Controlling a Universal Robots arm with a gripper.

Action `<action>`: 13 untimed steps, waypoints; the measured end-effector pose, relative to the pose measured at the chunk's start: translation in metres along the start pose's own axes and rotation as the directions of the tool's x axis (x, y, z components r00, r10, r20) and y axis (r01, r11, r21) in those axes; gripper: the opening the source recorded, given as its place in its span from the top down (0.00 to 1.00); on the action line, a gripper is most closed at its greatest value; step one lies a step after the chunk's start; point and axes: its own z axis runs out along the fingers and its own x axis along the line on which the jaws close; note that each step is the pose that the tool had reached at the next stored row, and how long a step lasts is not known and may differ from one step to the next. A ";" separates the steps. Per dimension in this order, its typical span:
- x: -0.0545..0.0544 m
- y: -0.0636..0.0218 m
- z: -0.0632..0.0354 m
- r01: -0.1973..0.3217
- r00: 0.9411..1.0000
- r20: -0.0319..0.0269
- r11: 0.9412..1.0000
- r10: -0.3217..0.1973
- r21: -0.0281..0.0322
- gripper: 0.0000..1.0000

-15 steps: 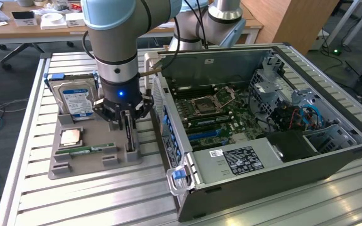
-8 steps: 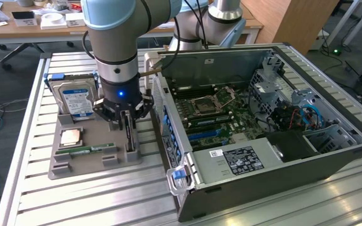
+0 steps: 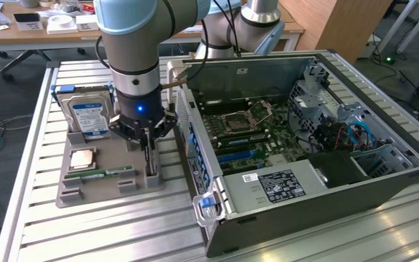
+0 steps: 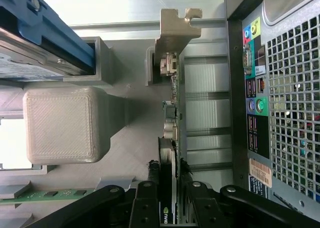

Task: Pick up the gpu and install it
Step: 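Pick up the gpu and move the gpu toward the slot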

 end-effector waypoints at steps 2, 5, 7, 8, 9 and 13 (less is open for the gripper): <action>0.000 0.0000 0.0000 0.000 1.000 0.000 1.000 0.000 0.000 0.74; 0.000 0.0000 0.0000 0.000 1.000 0.000 1.000 0.000 0.000 0.74; 0.000 0.0000 0.0000 0.001 1.000 0.000 1.000 -0.001 0.000 0.74; 0.000 0.0000 0.0000 0.005 1.000 0.000 1.000 -0.005 0.000 0.74; 0.000 0.0000 0.0000 0.014 1.000 -0.001 1.000 -0.014 0.000 0.74; 0.000 0.0000 0.0001 0.023 1.000 -0.001 1.000 -0.023 -0.001 0.74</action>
